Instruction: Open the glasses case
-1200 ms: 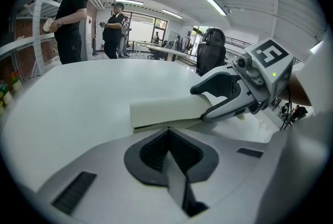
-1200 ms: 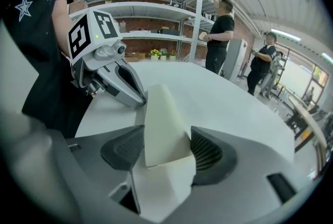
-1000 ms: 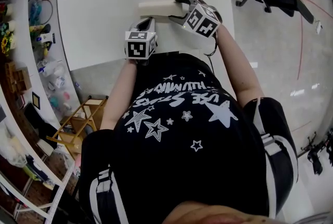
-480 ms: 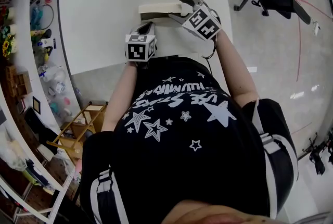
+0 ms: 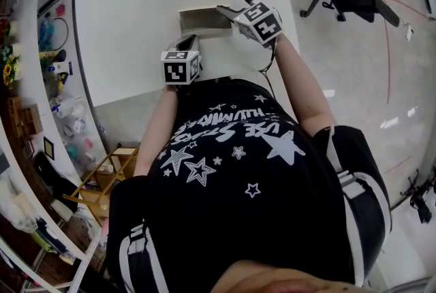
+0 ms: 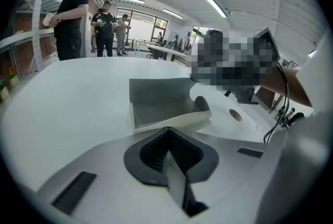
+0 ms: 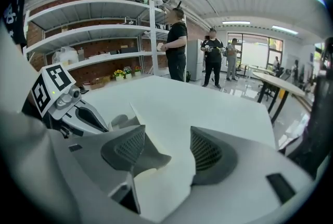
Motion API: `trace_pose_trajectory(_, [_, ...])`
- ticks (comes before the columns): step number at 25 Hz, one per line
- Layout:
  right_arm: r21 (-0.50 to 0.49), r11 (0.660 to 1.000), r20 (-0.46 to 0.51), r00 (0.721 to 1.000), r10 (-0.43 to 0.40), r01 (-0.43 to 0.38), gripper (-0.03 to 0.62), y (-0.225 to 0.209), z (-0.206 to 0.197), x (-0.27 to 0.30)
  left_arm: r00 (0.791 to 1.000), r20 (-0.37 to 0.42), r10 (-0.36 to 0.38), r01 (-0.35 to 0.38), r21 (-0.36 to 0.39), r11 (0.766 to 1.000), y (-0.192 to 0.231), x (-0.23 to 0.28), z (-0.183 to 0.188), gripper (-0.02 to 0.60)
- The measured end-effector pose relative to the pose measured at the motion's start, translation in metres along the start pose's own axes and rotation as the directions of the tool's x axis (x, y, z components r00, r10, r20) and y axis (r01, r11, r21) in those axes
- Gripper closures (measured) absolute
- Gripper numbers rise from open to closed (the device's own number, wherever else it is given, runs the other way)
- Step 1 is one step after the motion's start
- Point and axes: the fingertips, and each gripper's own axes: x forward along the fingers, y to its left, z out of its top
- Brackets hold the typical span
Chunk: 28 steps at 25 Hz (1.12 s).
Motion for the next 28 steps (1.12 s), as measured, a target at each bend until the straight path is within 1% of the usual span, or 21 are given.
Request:
trace_pose_trajectory(6, [0.0,1.0,0.009,1.0,0.002,-0.002,0.31,0.007,0.003,-0.007,1.0,0.01,-0.003,0.003,0.0,1.0,0.0,0.0,0.002,0.569])
trace_pose_trajectory(10, [0.005,1.0,0.032,0.999,0.007,-0.007,0.31,0.016,0.01,-0.019,0.998,0.057,-0.002,0.001,0.018,1.0,-0.003,-0.011,0.015,0.569])
trace_pose_trajectory(13, [0.021,1.0,0.064,0.998,0.011,-0.012,0.312,0.019,0.017,-0.03,0.995,0.104,0.004,-0.005,0.013,1.0,-0.007,-0.023,0.031,0.569])
trace_pose_trajectory(14, [0.029,0.999,0.078,0.997,0.012,-0.014,0.323,0.019,0.019,-0.034,0.993,0.118,0.009,-0.009,0.007,1.0,-0.008,-0.027,0.034,0.569])
trace_pose_trajectory(17, [0.045,0.999,0.117,0.993,0.019,-0.024,0.407,0.023,0.021,-0.044,0.988,0.153,0.031,-0.029,-0.014,0.999,-0.008,-0.046,0.039,0.569])
trace_pose_trajectory(22, [0.057,0.998,0.178,0.984,0.015,-0.025,0.51,0.034,0.026,-0.055,0.975,0.209,0.078,-0.069,-0.052,0.996,-0.003,-0.083,0.043,0.569])
trace_pose_trajectory(25, [0.074,0.997,0.202,0.979,0.015,-0.03,0.544,0.045,0.029,-0.059,0.966,0.242,0.094,-0.08,-0.066,0.995,-0.001,-0.101,0.047,0.569])
trace_pose_trajectory(28, [0.084,0.996,0.206,0.978,0.022,-0.04,0.562,0.054,0.027,-0.062,0.961,0.262,0.093,-0.076,-0.071,0.995,-0.003,-0.109,0.049,0.569])
